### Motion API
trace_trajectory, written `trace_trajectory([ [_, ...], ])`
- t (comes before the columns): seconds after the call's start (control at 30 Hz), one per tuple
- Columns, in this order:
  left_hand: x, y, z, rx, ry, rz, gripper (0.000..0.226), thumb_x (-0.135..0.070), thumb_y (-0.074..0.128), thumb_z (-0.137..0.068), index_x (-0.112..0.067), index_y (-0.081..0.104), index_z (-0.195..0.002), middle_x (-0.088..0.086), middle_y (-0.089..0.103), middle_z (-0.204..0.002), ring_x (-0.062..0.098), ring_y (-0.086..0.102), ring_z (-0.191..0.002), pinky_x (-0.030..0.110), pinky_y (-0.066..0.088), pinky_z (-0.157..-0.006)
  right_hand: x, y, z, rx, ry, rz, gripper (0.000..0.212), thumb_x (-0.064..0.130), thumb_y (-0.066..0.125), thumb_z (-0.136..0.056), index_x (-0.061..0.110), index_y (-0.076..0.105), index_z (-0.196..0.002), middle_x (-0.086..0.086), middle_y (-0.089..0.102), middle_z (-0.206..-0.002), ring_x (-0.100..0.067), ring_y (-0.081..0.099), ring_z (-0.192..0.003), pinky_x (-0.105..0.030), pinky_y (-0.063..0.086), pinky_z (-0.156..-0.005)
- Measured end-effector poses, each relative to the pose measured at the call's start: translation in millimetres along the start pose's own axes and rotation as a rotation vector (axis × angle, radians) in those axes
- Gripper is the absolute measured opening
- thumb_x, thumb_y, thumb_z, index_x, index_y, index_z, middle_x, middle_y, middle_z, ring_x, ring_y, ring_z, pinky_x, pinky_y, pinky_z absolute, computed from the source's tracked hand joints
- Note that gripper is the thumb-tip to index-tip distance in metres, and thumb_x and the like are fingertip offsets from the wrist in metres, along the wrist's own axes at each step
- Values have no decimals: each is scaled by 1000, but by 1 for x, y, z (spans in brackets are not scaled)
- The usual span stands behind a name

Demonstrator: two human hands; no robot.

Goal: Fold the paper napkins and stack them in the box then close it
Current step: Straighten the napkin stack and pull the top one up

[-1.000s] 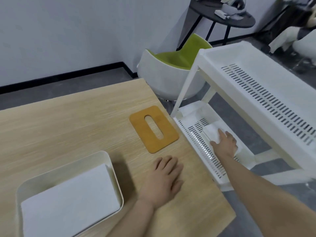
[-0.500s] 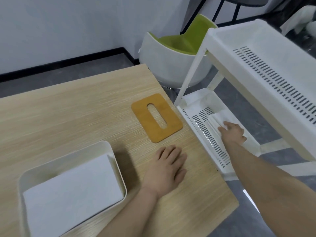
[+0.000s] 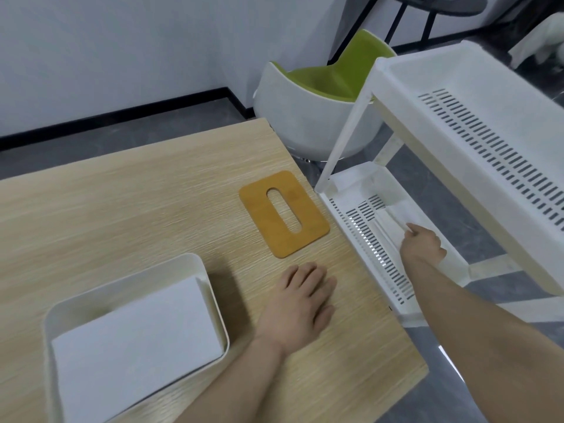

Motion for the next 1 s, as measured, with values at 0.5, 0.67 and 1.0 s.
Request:
trace_trajectory([
  [0.5, -25, -52, -23, 177, -537, 775, 47, -48, 37, -102, -25, 50, -142, -6, 53, -140, 12, 48, -128, 27, 37, -105, 37, -81, 119, -135, -479, -374, 26, 9, 57, -94, 13, 68, -117, -10, 74, -84, -25, 61, -61, -38, 53, -60],
  [0.67, -35, -86, -12, 60, -1029, 1575, 39, -58, 43, -97, -32, 51, -125, -4, 61, -120, 11, 62, -108, 36, 57, -87, 53, -115, 182, -108, -805, -336, 35, -4, 66, -84, 16, 71, -113, -2, 72, -109, -18, 67, -101, -48, 46, -94],
  [1.0, -11, -149, 38, -221, -1185, 1697, 29, -15, 59, -97, -6, 58, -124, 14, 70, -111, 29, 71, -95, 43, 61, -78, 85, -142, 261, -215, -1491, -258, 33, 7, 49, -91, 17, 70, -116, -1, 66, -122, -13, 60, -114, -46, 39, -100],
])
Point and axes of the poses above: each hand's wrist, its own z-axis away from the middle knuckle, its own y-axis out of the palm, x = y × z, the point moved 5 cm from there along -z, towards the middle knuckle
